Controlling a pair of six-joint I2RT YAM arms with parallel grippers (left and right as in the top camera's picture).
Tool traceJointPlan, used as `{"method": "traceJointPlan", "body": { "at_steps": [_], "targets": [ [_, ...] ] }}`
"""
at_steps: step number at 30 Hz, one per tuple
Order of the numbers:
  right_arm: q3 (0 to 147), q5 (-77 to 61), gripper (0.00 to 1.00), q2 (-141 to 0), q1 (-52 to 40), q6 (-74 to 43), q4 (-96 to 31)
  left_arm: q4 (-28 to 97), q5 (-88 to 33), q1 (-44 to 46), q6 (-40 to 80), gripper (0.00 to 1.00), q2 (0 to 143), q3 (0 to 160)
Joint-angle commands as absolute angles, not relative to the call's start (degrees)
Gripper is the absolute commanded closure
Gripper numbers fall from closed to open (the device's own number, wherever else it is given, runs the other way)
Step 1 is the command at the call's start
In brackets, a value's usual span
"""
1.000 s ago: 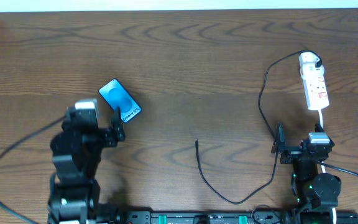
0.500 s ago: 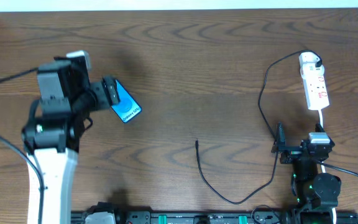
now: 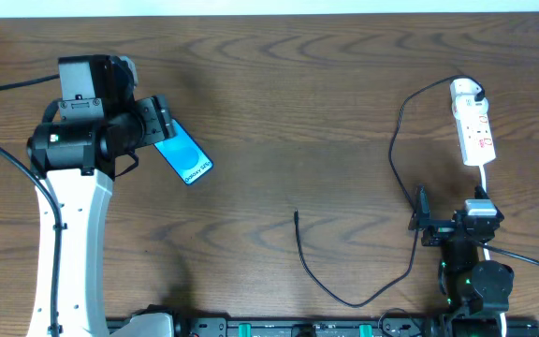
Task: Plug charger to phone and switch on socket
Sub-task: 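Move the left gripper forward over the blue phone, then lower the left gripper onto the phone and close on its sides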
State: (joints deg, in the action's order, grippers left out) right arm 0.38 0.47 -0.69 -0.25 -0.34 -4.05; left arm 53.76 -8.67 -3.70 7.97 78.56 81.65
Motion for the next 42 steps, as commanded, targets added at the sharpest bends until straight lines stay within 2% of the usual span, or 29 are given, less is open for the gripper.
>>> {"method": "traceJointPlan", "body": {
  "at_steps": [1, 2, 3, 4, 12, 17, 27, 42],
  "targets": [
    [0.3, 0.9, 0.01, -0.3, -0.6, 0.5, -4.3, 54.0, -8.4, -4.0, 8.5, 0.71, 78.6, 82.7],
    [0.3, 0.9, 0.01, -0.3, -0.6, 0.5, -4.3, 54.0, -8.4, -4.0, 8.5, 0.48, 78.6, 82.7],
    [0.3, 0.9, 0.01, -0.3, -0.6, 0.5, -4.3, 54.0, -8.4, -4.0, 8.5, 0.15, 78.6, 82.7],
    [0.3, 0.9, 0.01, -0.3, -0.6, 0.5, -4.3, 54.2, -8.4, -4.0, 8.5, 0.02, 78.6, 82.7],
    [0.3, 0.9, 0.01, -0.3, -0.6, 0.5, -4.3, 52.3, -8.4, -4.4, 19.6, 0.02, 78.9, 83.7],
    [0.3, 0.9, 0.01, -0.3, -0.6, 0.5, -4.3, 53.7, -8.4, -5.1, 21.6, 0.02, 82.0, 87.3],
    [0.3, 0.9, 0.01, -0.3, -0.6, 0.5, -4.3, 64.7, -8.4, -5.1, 21.8, 0.02, 99.7, 99.6],
    [0.3, 0.9, 0.01, -0.3, -0.6, 0.5, -4.3, 64.0, -8.4, -5.1, 24.1, 0.02, 119.2, 99.6]
  ]
}}
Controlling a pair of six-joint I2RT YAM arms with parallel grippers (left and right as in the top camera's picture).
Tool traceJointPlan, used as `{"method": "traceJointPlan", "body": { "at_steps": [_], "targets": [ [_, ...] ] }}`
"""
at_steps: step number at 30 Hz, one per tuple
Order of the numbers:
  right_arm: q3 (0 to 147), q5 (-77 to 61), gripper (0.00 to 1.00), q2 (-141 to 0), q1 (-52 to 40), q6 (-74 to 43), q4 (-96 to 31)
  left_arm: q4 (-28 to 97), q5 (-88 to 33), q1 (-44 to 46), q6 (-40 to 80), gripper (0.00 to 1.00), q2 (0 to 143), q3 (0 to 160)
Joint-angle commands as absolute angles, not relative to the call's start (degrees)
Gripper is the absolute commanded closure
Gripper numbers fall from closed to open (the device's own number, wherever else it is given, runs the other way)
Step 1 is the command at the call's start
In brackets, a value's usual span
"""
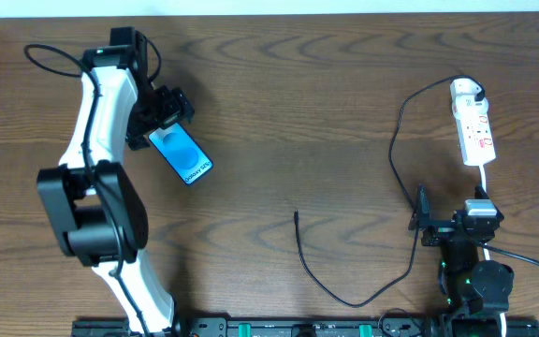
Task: Plug charger to phone and switch on socket
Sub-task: 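Lower the left gripper onto the phone and close on its sides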
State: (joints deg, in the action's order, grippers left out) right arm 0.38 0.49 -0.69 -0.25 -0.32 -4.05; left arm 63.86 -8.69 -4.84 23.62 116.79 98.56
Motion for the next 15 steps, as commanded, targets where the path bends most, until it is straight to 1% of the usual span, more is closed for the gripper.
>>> {"method": "traceJointPlan", "body": {
  "at_steps": [1, 7, 15],
  "targets": [
    [0.3, 0.9, 0.01, -0.3, -0.6, 0.5, -4.3, 64.0, -8.4, -5.1, 24.1, 0.02, 119.9, 99.6],
    [0.3, 0.9, 0.01, -0.3, -0.6, 0.5, -4.3, 64.0, -8.3, -5.1, 24.1, 0.02, 123.1, 99.6],
    [0.3, 0.9, 0.01, -0.3, -0.6, 0.5, -4.3, 60.8, -7.7, -5.1, 24.4, 0.02, 123.3, 99.0]
  ]
}}
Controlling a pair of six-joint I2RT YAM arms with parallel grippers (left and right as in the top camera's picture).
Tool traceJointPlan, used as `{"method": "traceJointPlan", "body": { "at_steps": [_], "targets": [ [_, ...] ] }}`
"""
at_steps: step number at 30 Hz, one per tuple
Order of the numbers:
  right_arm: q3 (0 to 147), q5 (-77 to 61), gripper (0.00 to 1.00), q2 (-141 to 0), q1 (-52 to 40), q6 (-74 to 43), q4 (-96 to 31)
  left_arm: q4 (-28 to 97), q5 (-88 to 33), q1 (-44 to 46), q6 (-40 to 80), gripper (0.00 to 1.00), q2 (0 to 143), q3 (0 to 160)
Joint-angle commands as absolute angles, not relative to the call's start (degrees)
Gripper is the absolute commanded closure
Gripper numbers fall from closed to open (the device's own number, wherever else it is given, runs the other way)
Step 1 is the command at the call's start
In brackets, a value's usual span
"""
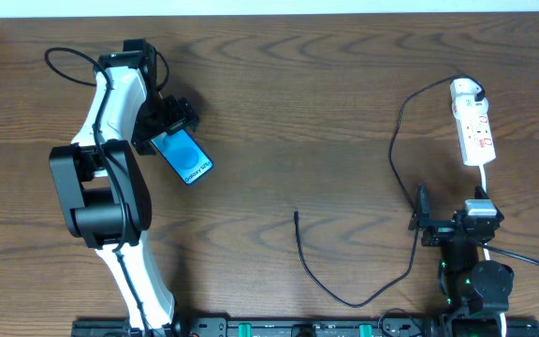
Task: Plug charger to phone and switch on socket
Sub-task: 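Lower the left gripper onto the phone and close on its sides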
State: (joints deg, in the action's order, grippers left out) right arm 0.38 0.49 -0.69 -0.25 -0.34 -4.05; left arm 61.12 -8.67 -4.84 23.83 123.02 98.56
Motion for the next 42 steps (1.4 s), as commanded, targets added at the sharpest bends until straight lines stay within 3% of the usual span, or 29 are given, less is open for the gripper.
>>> {"method": "traceJointPlan", "body": {
  "at_steps": [1, 29, 42],
  "targets": [
    [0.3, 0.9, 0.01, -0.3, -0.6, 0.5, -4.3, 60.4, -7.1, -5.1, 25.2, 0.02, 123.3, 98.7],
    [0.3, 0.9, 0.01, -0.3, -0.6, 0.5, -4.3, 55.0, -0.8, -1.3, 28.8, 0.02, 122.5, 90.1],
    [0.3, 0.9, 0.01, -0.3, -0.6, 0.5, -4.3, 53.6, 0.6, -2.6, 27.7, 0.02, 111.0, 84.9]
  ]
}}
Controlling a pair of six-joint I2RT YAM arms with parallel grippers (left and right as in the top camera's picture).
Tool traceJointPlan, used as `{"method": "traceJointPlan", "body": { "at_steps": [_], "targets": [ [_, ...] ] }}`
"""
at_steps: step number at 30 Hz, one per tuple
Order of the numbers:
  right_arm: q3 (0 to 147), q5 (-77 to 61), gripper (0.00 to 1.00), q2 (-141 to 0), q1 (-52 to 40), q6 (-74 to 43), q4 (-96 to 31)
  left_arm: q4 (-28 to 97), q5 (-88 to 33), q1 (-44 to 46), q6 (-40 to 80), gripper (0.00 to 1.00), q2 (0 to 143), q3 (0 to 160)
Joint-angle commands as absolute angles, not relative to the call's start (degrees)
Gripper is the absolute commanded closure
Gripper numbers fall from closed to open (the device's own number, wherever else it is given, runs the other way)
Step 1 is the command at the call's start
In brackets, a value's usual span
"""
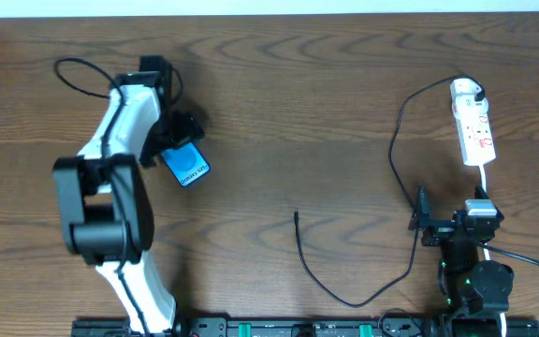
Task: Plug charger to phone and switch on socket
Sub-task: 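Lower the left gripper onto the phone and close on its sides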
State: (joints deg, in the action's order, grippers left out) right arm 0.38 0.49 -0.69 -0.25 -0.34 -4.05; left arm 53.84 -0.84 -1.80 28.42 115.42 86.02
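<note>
A phone with a blue screen [188, 167] lies flat at the left of the wooden table [298, 112]. My left gripper [176, 139] is down over its far end, jaws apart on either side of it, hiding that end. A white power strip [476, 136] lies at the far right, with a white charger [466, 92] plugged into its far end. The black charger cable [396, 140] loops down past my right gripper [420, 217], and its free plug end [296, 216] rests mid-table. The right gripper's jaws are seen edge-on.
The left arm's own black cable [78, 70] arcs above its white link. The right arm is folded at the front right edge [475, 281], close to the cable loop. A dark rail runs along the front edge [279, 328].
My left gripper has shifted slightly right and down along the phone, covering more of its far end. The phone, cable and right arm are where they were.
At first my left arm was bent at the left edge with the gripper beside the phone's far end. Then the arm had reached out and the gripper stood above that end. It has since settled lower over the phone. The right arm stayed still.
</note>
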Motion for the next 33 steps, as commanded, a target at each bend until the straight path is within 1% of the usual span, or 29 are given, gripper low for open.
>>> {"method": "traceJointPlan", "body": {
  "at_steps": [1, 5, 10, 13, 27, 33],
  "targets": [
    [0.3, 0.9, 0.01, -0.3, -0.6, 0.5, -4.3, 53.2, 0.6, -2.6, 27.7, 0.02, 110.2, 84.6],
    [0.3, 0.9, 0.01, -0.3, -0.6, 0.5, -4.3, 50.5, -2.0, -2.7, 27.7, 0.02, 108.1, 82.6],
    [0.3, 0.9, 0.01, -0.3, -0.6, 0.5, -4.3, 43.2, -6.8, -2.7, 28.0, 0.02, 107.7, 77.0],
    [0.3, 0.9, 0.01, -0.3, -0.6, 0.5, -4.3, 40.0, -7.3, -2.7, 28.6, 0.02, 107.7, 74.1],
    [0.3, 0.9, 0.01, -0.3, -0.6, 0.5, -4.3, 41.2, -5.4, -3.0, 28.6, 0.02, 107.7, 73.3],
    [0.3, 0.9, 0.01, -0.3, -0.6, 0.5, -4.3, 39.9, -3.9, -3.0, 29.3, 0.02, 107.8, 73.3]
  ]
}}
